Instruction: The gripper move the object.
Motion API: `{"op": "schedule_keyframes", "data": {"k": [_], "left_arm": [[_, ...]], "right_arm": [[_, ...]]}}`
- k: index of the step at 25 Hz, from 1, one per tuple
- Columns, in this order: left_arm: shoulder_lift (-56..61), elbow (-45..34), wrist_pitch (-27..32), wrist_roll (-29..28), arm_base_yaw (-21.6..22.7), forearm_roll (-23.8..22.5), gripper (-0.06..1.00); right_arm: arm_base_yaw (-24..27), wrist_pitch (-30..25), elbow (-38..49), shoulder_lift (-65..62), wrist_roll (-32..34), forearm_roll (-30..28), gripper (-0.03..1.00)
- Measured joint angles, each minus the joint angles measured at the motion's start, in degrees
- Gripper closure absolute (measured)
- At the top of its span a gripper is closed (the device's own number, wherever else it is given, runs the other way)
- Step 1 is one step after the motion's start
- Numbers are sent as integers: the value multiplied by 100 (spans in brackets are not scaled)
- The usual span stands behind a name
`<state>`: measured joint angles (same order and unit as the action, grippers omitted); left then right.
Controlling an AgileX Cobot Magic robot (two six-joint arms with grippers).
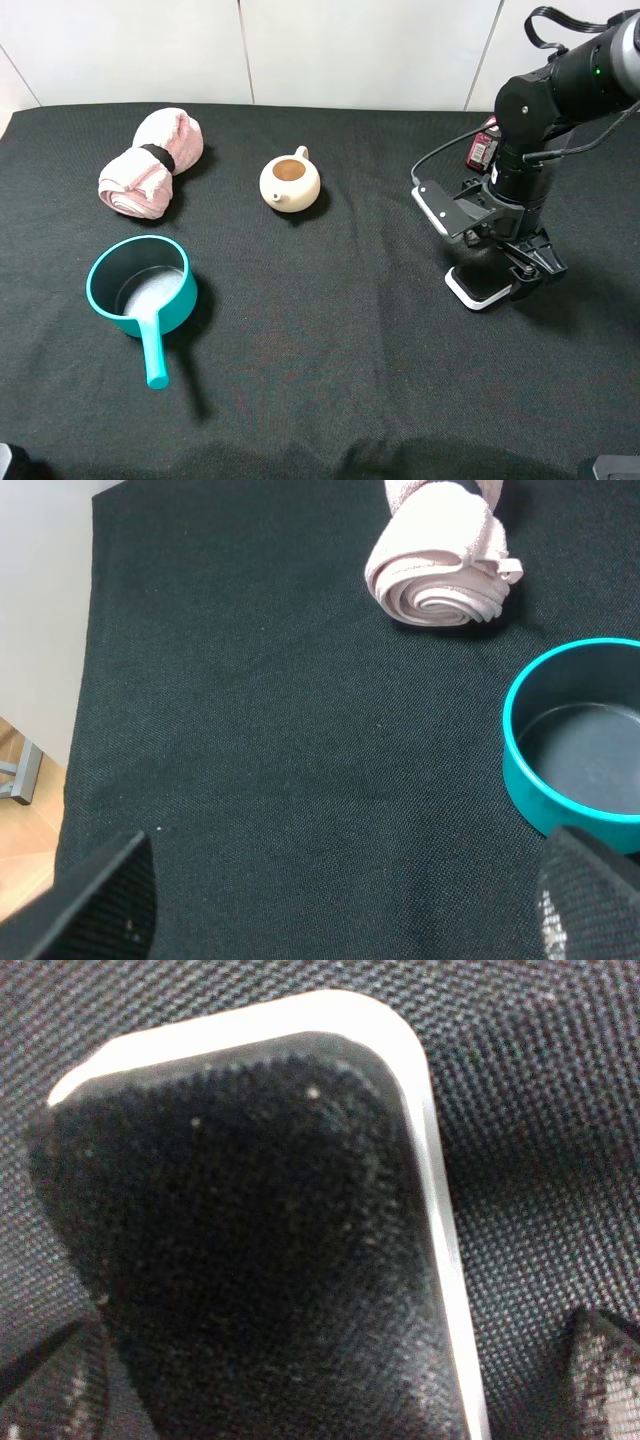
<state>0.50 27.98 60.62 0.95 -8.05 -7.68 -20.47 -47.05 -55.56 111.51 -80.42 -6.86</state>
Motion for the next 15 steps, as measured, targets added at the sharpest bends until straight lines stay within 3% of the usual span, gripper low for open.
{"op": "schedule_keyframes", "data": {"k": [15], "left_arm": [[0, 0, 0, 0, 0, 0, 12]], "right_arm": [[0, -6, 0, 0, 0, 0, 27]]}}
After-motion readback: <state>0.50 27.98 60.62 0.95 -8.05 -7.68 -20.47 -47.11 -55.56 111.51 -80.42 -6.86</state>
